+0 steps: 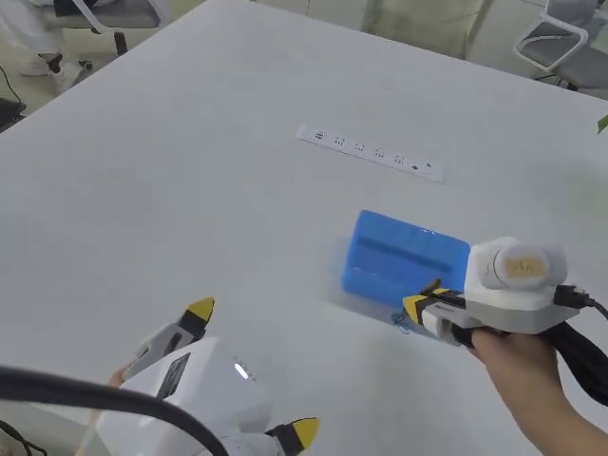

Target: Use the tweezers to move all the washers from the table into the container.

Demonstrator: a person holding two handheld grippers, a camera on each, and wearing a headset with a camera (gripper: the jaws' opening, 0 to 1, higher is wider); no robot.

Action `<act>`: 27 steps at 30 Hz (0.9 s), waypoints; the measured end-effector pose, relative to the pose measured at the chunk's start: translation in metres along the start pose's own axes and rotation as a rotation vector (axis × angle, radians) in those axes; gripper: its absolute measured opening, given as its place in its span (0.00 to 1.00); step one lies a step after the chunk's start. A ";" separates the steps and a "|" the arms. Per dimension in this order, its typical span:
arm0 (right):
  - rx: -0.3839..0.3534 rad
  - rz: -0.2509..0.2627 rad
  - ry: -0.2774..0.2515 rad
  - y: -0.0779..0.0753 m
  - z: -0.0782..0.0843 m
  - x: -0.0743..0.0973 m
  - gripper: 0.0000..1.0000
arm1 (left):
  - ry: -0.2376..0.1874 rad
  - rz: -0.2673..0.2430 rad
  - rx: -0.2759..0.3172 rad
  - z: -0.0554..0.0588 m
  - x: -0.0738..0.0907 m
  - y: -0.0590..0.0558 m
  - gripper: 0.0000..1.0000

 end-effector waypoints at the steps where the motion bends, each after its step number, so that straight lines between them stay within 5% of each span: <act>1: 0.002 0.004 -0.004 -0.001 0.000 -0.001 0.04 | 0.000 0.000 0.001 0.000 0.000 0.000 0.93; 11: -0.073 0.013 -0.001 -0.007 0.001 -0.003 0.03 | -0.004 -0.003 0.004 0.000 0.001 0.001 0.92; 27: -0.179 -0.058 -0.090 -0.004 -0.019 0.021 0.03 | -0.002 0.001 0.003 0.001 -0.001 0.001 0.92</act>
Point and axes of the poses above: the centre of the closed fingertips' face, and the gripper's own axes: x roughly backward along the fingers, y roughly to its left, z roughly out of its underside, the point moved 6 cm from there along x, roughly backward along the fingers, and after that the axes turned 5 degrees about x, right-handed, at the moved point
